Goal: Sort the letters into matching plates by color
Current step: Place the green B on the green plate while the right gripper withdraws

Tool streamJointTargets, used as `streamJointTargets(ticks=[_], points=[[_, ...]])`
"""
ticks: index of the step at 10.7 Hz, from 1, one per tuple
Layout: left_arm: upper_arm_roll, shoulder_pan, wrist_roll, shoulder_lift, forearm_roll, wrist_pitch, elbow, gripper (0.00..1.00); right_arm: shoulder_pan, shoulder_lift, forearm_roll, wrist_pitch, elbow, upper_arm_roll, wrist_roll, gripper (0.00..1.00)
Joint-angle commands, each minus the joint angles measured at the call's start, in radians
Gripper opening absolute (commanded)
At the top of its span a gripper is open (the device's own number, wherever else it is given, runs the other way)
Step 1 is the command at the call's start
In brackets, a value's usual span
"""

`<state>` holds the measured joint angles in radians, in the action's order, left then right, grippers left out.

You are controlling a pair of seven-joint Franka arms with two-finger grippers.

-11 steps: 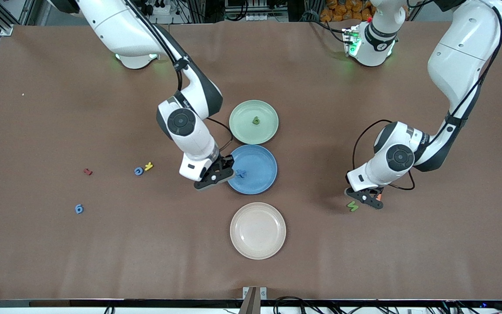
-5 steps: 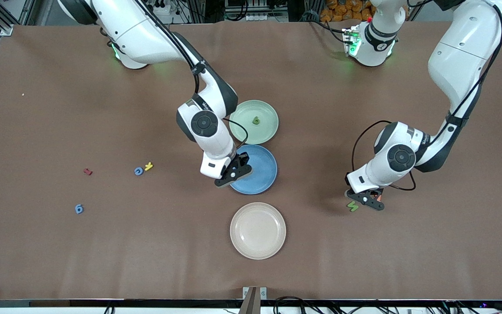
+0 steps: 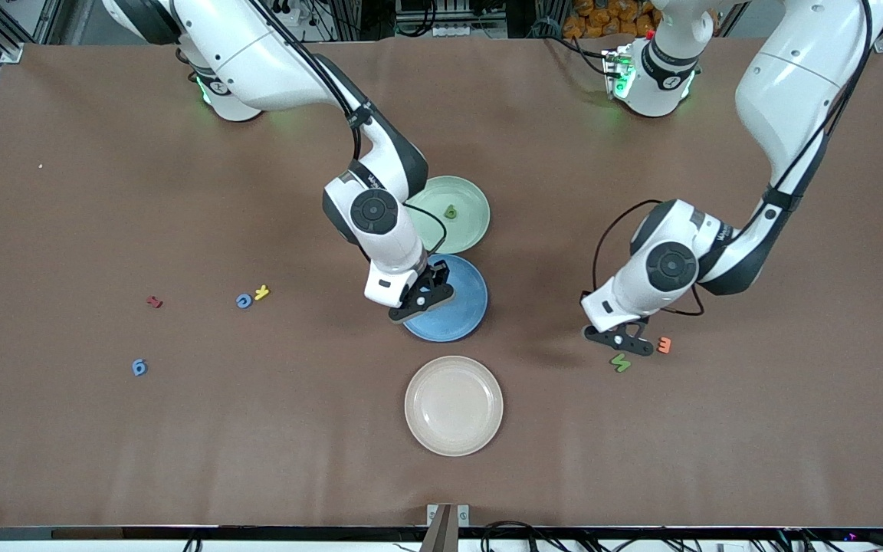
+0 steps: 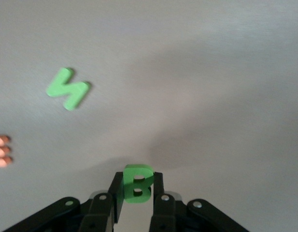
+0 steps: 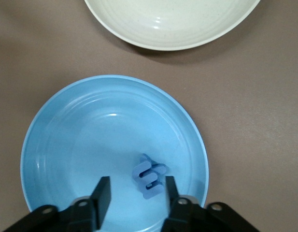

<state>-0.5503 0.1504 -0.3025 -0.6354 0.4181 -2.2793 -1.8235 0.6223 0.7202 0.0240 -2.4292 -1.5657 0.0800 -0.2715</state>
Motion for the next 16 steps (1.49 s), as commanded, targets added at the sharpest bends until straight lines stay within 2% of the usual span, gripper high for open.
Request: streamJointTargets(ticks=[1, 4, 9, 12, 15, 16], points=[[-0.087, -0.002, -0.160, 0.043, -0.027, 0.102, 0.003, 0.00, -0.009, 0.012, -0.012, 0.001, 0.019, -0.006, 0.000, 1.00], [-0.183, -0.028, -0.357, 0.037, -0.063, 0.161, 0.036, 0.00, -0.122, -0.021, -0.012, 0.063, -0.004, -0.012, 0.023, 1.00], [-0.189, -0.231, -0.714, 0.031, -0.094, 0.179, 0.043, 0.00, -0.297, -0.090, -0.015, 0.240, -0.007, -0.080, 0.067, 1.00], [-0.188, -0.348, -0.892, 0.010, -0.101, 0.179, 0.056, 0.00, -0.393, -0.108, 0.000, 0.262, -0.025, -0.097, 0.031, 1.00], [-0.184, -0.463, -1.058, -0.036, -0.105, 0.175, 0.087, 0.00, -0.460, -0.120, 0.005, 0.253, -0.080, -0.112, -0.350, 1.00], [-0.183, -0.474, -1.067, -0.046, -0.116, 0.170, 0.092, 0.14, -0.467, -0.120, 0.005, 0.260, -0.086, -0.114, -0.509, 1.00]])
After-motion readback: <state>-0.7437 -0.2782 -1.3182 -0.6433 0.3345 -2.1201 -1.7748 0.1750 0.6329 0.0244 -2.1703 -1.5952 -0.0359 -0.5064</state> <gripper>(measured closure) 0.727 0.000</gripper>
